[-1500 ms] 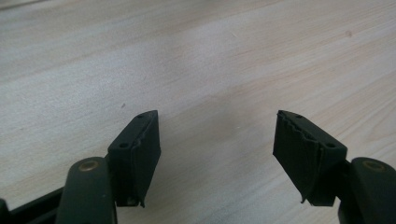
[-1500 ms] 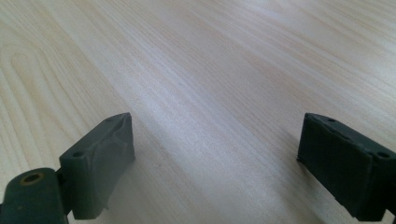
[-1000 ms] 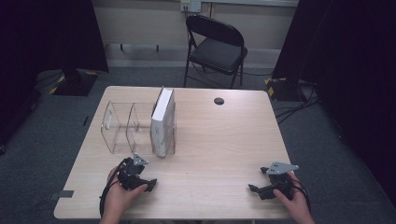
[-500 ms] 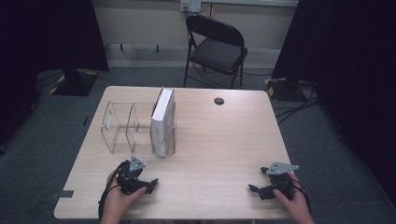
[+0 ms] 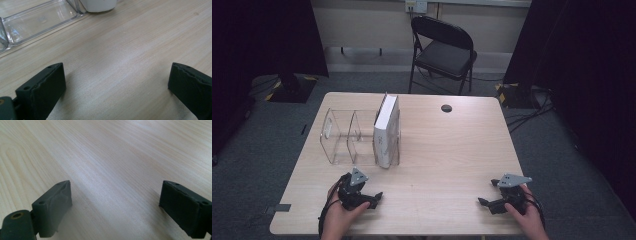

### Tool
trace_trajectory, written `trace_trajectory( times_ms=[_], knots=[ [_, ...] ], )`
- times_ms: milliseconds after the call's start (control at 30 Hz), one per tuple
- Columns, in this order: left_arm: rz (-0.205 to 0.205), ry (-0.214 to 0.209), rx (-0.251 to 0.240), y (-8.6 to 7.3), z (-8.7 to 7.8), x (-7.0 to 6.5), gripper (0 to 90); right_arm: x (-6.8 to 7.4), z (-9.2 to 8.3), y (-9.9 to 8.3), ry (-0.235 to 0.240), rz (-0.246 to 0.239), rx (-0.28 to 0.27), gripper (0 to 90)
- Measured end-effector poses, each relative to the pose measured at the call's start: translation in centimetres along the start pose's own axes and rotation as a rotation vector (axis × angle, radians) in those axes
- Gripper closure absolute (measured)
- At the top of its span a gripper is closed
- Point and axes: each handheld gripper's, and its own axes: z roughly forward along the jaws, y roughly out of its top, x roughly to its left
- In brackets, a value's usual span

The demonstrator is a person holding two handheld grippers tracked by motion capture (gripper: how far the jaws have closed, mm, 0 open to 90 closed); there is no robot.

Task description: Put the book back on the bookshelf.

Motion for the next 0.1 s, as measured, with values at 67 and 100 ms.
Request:
trace_trajectory(
  times_ms=[67, 100],
  knots=[
    [0.005, 0.000, 0.003, 0.01, -0.01, 0.02, 0.8, 0.00, 0.00, 0.00, 0.000, 0.000, 0.000, 10.1],
    [0.004, 0.000, 0.004, 0.01, -0.01, 0.02, 0.8, 0.00, 0.00, 0.00, 0.000, 0.000, 0.000, 10.1]
  ],
)
